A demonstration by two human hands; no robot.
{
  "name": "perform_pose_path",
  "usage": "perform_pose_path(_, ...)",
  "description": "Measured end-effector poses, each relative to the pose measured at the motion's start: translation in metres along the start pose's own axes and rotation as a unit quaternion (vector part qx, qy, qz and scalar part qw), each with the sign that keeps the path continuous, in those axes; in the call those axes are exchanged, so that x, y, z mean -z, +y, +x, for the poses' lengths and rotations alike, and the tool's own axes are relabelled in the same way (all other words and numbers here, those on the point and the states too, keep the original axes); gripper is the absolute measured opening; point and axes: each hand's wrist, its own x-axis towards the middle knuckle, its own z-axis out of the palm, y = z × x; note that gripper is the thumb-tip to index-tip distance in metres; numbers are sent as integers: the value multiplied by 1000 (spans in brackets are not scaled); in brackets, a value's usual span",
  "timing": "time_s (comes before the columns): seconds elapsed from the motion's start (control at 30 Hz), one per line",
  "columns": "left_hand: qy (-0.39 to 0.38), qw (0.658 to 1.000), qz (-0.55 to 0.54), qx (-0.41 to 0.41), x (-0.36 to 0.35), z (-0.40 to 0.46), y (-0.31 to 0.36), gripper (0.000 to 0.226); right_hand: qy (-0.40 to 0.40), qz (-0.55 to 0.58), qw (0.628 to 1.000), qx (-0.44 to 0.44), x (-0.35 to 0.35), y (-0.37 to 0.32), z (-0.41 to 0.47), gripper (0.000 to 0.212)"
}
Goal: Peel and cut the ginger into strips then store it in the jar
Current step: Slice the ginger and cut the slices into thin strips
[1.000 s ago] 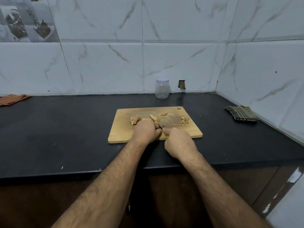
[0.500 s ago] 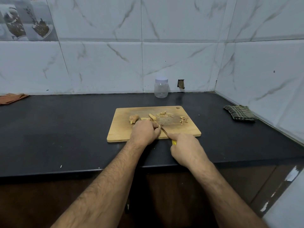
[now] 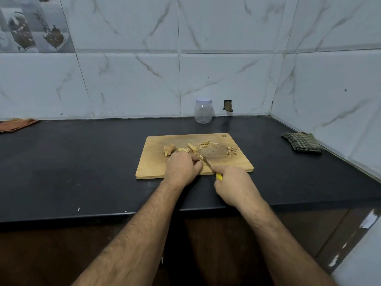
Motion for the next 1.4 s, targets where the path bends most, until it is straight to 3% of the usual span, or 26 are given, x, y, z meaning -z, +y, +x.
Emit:
perform_pose_path(0.5,22,992,-30,122,3,4,19,21,-11,-1,1000,12,0,3,3,53)
perform_pose_path(0.73,12,992,-43,114,3,3,17,21,13,0,1000,0,-2,8,0,54)
perform_pose_path(0.97,-50,995,-54,65,11,5,7,28,20,42,999,10,-3,-1,12,55)
perform_pose_path(1.4,-1,998,-49,44,8,-4,8,34,29,59,997,28,-3,-3,23,53)
